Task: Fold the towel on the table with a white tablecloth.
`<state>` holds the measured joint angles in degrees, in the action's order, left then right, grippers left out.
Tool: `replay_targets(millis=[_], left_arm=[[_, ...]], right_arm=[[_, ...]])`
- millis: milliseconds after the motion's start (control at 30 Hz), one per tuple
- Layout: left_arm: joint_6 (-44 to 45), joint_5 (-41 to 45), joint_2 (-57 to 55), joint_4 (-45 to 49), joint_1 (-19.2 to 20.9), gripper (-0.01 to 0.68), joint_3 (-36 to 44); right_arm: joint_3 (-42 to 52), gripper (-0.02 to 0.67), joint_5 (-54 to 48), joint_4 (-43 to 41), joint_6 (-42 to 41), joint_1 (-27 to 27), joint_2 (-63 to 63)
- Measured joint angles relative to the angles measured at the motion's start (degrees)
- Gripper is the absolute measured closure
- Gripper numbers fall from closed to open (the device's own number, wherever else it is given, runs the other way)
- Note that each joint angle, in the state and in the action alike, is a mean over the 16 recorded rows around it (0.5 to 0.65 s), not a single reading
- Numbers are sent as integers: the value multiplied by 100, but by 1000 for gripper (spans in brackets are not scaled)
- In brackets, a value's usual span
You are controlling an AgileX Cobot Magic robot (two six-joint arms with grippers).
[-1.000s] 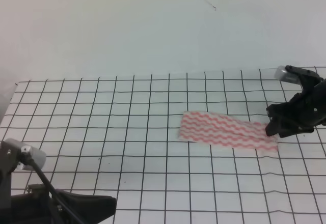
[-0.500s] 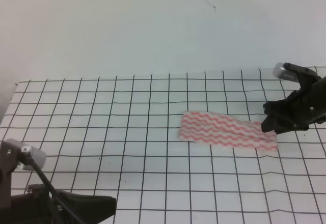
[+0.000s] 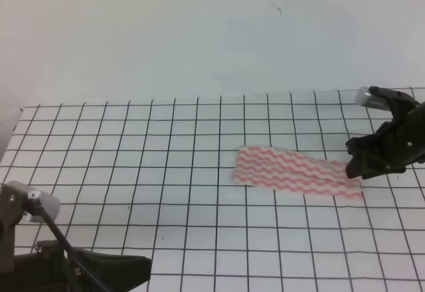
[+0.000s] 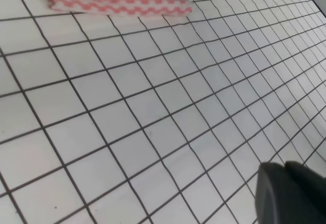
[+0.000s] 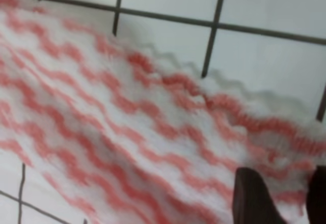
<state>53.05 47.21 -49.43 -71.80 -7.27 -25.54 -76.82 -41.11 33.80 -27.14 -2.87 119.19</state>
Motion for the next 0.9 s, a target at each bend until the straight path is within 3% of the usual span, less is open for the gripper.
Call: replay_targets(millis=[267,700,900], left_arm=[[0,0,0,0,0,672,0],[0,56,0,0,0,672,0],[0,110,0,16,0,672,0]], right_arm=[[-19,423,-94,-109,115,-1,89],[-31,605,-131,-109,-29,3,73],[-43,640,-245,-31,-156,-2,-101]])
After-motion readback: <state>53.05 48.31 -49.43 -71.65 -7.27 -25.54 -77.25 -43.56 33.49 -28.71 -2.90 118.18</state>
